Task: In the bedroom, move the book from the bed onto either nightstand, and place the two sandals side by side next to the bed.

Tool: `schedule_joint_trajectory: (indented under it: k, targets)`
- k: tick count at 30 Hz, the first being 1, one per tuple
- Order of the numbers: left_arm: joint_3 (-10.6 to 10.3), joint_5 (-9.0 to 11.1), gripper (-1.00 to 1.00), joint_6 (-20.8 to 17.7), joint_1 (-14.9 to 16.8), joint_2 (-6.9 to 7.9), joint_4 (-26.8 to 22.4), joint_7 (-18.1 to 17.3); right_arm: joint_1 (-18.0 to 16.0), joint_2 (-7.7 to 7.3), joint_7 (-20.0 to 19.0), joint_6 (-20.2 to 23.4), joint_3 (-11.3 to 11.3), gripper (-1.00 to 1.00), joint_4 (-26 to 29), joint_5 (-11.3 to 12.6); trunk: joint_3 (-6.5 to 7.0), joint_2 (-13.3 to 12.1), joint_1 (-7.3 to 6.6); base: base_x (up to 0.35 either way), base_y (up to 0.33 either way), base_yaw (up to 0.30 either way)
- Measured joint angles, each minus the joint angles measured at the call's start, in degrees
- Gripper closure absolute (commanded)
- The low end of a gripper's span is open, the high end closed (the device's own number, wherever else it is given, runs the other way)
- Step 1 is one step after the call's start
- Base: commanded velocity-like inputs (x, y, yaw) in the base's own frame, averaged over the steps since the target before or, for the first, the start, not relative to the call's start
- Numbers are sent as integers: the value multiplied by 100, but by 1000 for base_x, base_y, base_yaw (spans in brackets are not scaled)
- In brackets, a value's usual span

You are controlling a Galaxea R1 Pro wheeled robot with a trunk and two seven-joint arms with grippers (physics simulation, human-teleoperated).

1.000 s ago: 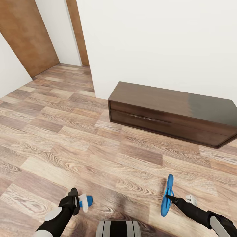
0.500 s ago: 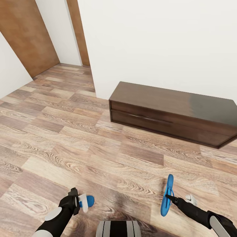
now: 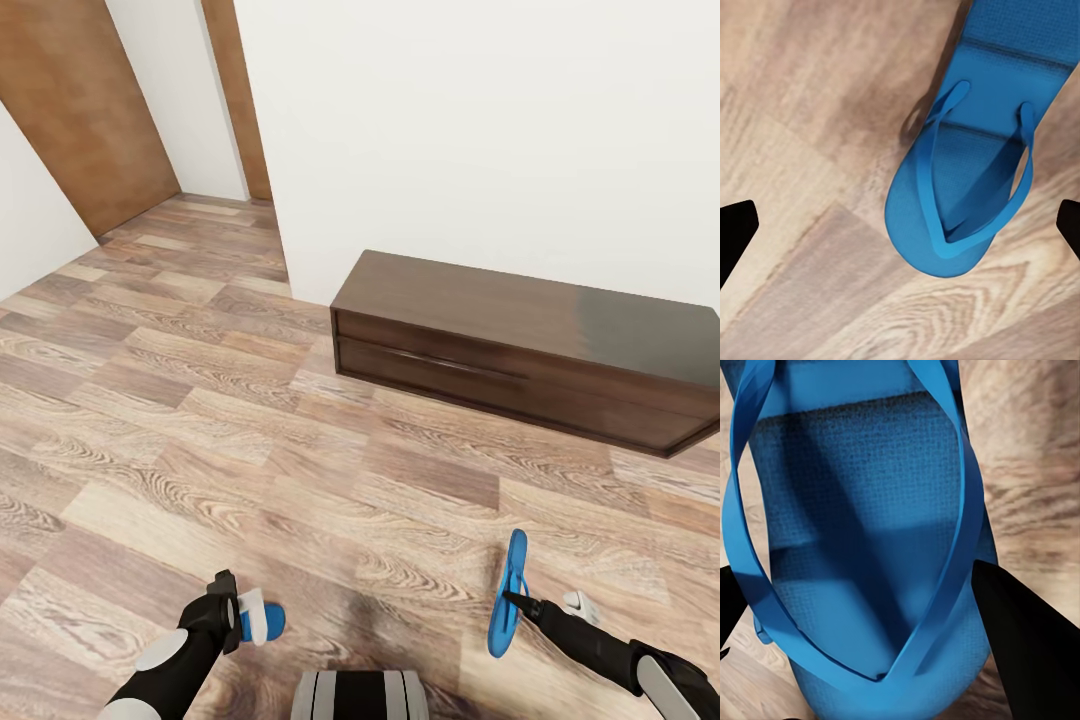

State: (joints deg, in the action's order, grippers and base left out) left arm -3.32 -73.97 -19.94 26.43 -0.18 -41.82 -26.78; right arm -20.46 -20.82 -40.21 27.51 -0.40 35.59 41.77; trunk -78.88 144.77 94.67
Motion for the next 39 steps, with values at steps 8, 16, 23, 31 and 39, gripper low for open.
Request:
schedule_joint_trajectory:
  k: [8,16,23,31,39]
  targets:
    - [-1,0,-100,1,-4,0,1,9,0,4,0,2,0,100,1,0,0,0,-1,81,-63,0]
    - [0,0,-100,-6,-1,0,7,2,0,0,0,5,0,100,9,0,0,0,0,7,-5,0]
    - [0,0,-100,-9,0,0,5,0,1,4,1,0,2,100,11,-8,-110,6,13,0,0,0]
    - [0,0,-100,-9,0,-1,0,2,0,0,0,4,1,100,17,-7,-288,17,34,0,0,0]
    - [0,0,-100,-9,1,0,0,3,0,0,0,5,1,100,17,-7,-465,28,54,0,0,0]
